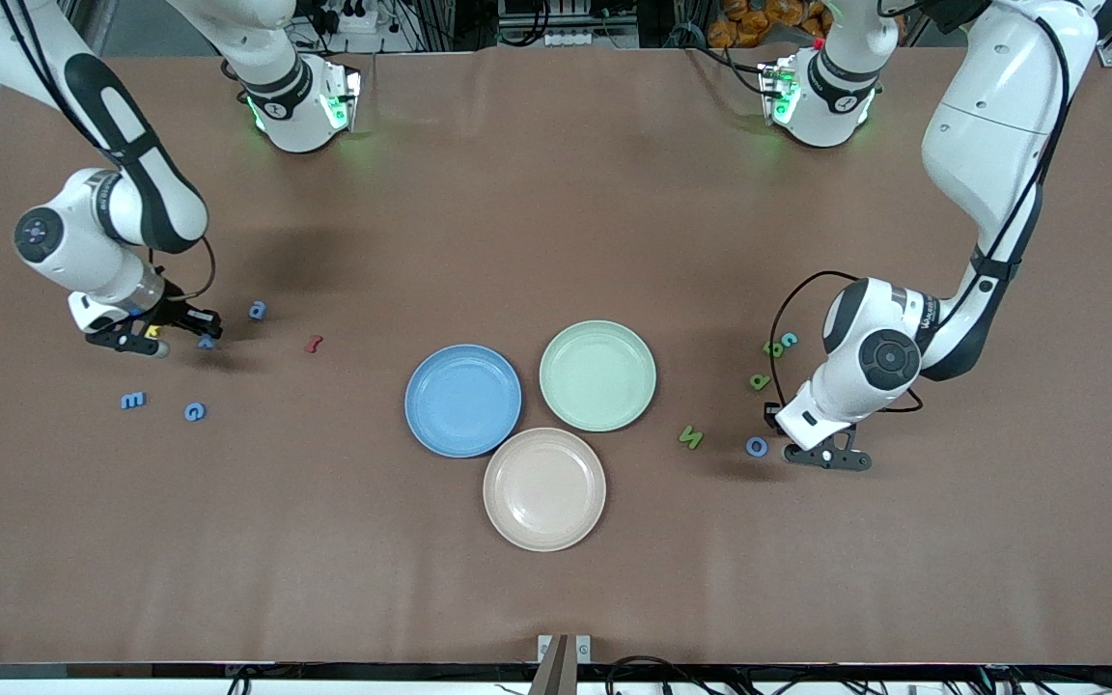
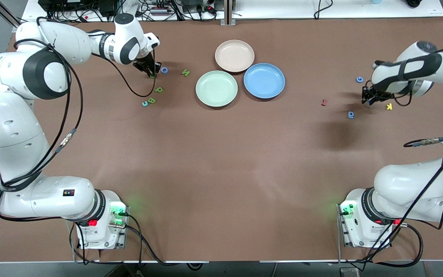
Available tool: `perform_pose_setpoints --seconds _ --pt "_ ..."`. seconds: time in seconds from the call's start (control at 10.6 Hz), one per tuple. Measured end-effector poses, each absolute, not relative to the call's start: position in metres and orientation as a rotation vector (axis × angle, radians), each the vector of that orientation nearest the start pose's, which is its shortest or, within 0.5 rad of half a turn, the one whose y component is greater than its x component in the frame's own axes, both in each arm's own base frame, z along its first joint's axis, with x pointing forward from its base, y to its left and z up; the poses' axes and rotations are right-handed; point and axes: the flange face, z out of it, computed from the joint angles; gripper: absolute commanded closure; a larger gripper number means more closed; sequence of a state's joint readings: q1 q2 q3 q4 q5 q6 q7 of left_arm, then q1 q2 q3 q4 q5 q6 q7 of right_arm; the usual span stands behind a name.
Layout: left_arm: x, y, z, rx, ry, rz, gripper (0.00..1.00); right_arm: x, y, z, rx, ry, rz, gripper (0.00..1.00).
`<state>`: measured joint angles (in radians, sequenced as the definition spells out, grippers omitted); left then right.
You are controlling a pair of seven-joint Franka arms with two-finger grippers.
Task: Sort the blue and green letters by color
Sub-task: 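Grasp the blue X with the right gripper while the left gripper grasps the u, then drop the X on the blue plate while the left gripper drops the u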
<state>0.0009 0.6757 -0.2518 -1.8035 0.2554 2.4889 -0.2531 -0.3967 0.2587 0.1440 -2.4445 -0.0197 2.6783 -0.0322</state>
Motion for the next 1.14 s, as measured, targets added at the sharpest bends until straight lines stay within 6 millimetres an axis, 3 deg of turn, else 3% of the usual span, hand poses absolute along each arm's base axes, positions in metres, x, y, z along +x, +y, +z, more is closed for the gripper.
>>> perform_pose_setpoints --seconds 0.19,0.38,0.66,0.95,1.04,1.14 --pt "0.645 -0.169 0.202 -3.152 0.23 -0.115 1.0 0.496 -0.114 0.237 -3.098 0.373 0.004 0.98" --pt "0.645 -0.214 0.234 -3.192 0.189 -0.141 1.0 0.526 -0.076 0.269 -3.08 0.498 -0.073 0.98" --pt "0.625 -0.292 0.256 -3.238 0.092 -0.164 1.0 0.562 0.035 0.303 -3.039 0.578 -0.128 0.97" --pt "0.591 -0.36 0.253 -3.255 0.002 -0.132 1.0 0.589 0.154 0.321 -3.031 0.555 -0.057 0.92" --pt "0.577 -0.381 0.245 -3.256 -0.047 -0.103 0.94 0.595 0.179 0.317 -3.03 0.544 -0.038 0.92" --pt "0.562 -0.401 0.236 -3.255 -0.085 -0.073 0.41 0.596 0.2 0.307 -3.034 0.521 -0.017 0.92"
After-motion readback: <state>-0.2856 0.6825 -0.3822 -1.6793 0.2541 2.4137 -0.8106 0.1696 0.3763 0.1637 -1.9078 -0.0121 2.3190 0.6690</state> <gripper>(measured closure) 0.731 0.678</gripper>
